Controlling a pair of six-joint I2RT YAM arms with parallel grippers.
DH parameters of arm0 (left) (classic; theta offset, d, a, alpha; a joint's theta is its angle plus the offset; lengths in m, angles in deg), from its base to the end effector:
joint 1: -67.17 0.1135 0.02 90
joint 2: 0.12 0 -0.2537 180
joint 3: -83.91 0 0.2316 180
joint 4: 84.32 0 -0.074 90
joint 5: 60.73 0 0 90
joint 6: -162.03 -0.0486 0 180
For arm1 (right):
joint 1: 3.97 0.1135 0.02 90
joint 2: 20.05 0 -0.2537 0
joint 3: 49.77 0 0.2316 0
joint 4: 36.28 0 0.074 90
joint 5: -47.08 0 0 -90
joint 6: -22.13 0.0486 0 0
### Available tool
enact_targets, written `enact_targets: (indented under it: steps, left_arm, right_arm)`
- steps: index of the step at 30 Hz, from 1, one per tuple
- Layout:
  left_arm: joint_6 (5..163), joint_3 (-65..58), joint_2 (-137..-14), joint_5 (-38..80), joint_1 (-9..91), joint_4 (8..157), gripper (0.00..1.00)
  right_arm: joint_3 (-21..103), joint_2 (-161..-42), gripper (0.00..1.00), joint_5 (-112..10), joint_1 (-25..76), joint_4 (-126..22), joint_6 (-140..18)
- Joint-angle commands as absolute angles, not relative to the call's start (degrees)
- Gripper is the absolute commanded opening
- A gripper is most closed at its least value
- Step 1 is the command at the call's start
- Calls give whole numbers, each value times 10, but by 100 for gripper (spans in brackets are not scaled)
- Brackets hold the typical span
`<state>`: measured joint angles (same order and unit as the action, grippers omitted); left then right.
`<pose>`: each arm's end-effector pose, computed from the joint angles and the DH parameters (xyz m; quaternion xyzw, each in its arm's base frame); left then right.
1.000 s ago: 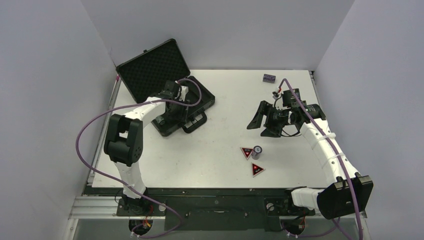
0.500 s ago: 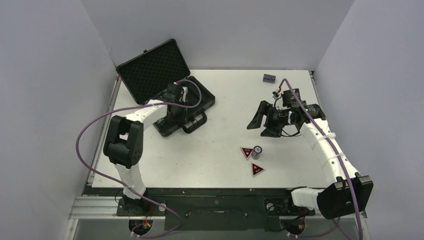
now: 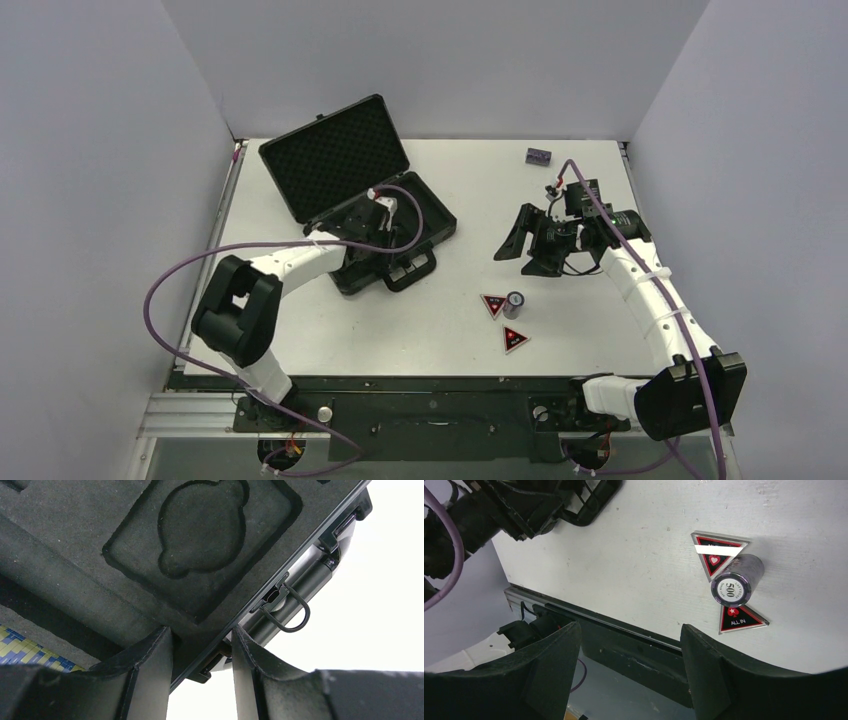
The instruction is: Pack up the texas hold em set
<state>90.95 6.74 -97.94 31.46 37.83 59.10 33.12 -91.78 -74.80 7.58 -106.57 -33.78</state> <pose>0.2952 -0.1638 0.1801 0.0817 0.9557 -0.0986 0.2649 0.2171 0.0706 0.3003 0.1095 0.9233 0.3433 0.1332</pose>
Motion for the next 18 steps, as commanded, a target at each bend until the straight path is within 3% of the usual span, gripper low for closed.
enact_targets:
  steps: [1,12,18]
  left_arm:
    - [950,119,-959,254,335,556,26]
    - [1000,70,-918,269,323,539,39]
    - [984,-8,-907,317,323,483,56]
  right_arm:
    - [326,-903,68,-735,71,-1050,-333]
    - [332,-892,68,-662,72,-1075,-336]
    - [331,-882,68,-637,72,-1088,-341]
